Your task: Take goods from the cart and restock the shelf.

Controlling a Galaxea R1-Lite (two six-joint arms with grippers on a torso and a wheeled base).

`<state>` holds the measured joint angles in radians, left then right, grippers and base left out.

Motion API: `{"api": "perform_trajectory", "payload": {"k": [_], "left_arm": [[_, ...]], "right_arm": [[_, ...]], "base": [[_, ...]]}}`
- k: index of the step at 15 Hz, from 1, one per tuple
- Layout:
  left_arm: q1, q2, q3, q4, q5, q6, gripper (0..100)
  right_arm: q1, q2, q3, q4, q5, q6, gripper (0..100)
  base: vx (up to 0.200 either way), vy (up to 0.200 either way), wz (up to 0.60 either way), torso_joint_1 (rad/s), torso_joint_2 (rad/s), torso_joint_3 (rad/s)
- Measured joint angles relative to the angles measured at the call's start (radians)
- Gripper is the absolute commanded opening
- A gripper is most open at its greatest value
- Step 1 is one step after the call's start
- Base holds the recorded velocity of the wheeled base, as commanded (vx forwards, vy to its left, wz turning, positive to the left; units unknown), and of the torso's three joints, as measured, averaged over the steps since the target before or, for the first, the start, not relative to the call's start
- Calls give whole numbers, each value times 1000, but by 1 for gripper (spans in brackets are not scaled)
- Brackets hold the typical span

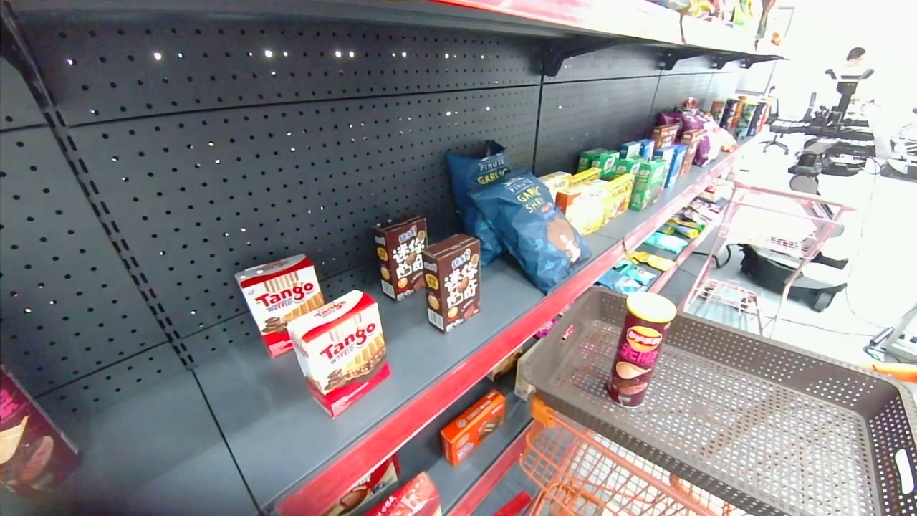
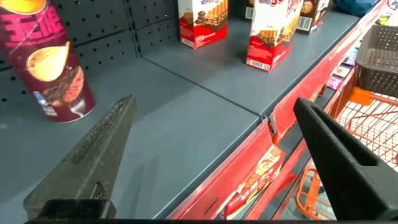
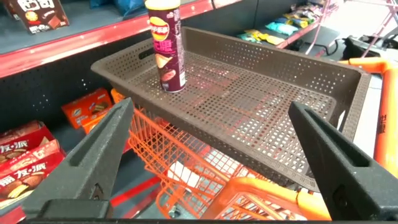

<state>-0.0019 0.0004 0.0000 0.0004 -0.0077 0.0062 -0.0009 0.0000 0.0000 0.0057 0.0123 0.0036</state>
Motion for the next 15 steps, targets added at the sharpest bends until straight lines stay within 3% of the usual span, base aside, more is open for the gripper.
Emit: {"api": "perform_trajectory", "payload": {"k": [6, 9, 12, 15], "left_arm": [[1, 0, 0, 0, 0, 0, 100], [0, 0, 0, 0, 1, -2, 100], [0, 0, 0, 0, 1, -1, 100], [0, 0, 0, 0, 0, -1, 100]], "right_arm": [[3, 2, -15, 10, 23, -2, 100], [20, 106, -203, 59, 61, 1, 100], [30, 362, -421, 127, 87, 14, 100], [33, 617, -495, 78, 57, -20, 100]], "base": [[0, 0, 0, 0, 0, 0], [0, 0, 0, 0, 0, 0], [0, 0, 0, 0, 0, 0], [0, 0, 0, 0, 0, 0]]}}
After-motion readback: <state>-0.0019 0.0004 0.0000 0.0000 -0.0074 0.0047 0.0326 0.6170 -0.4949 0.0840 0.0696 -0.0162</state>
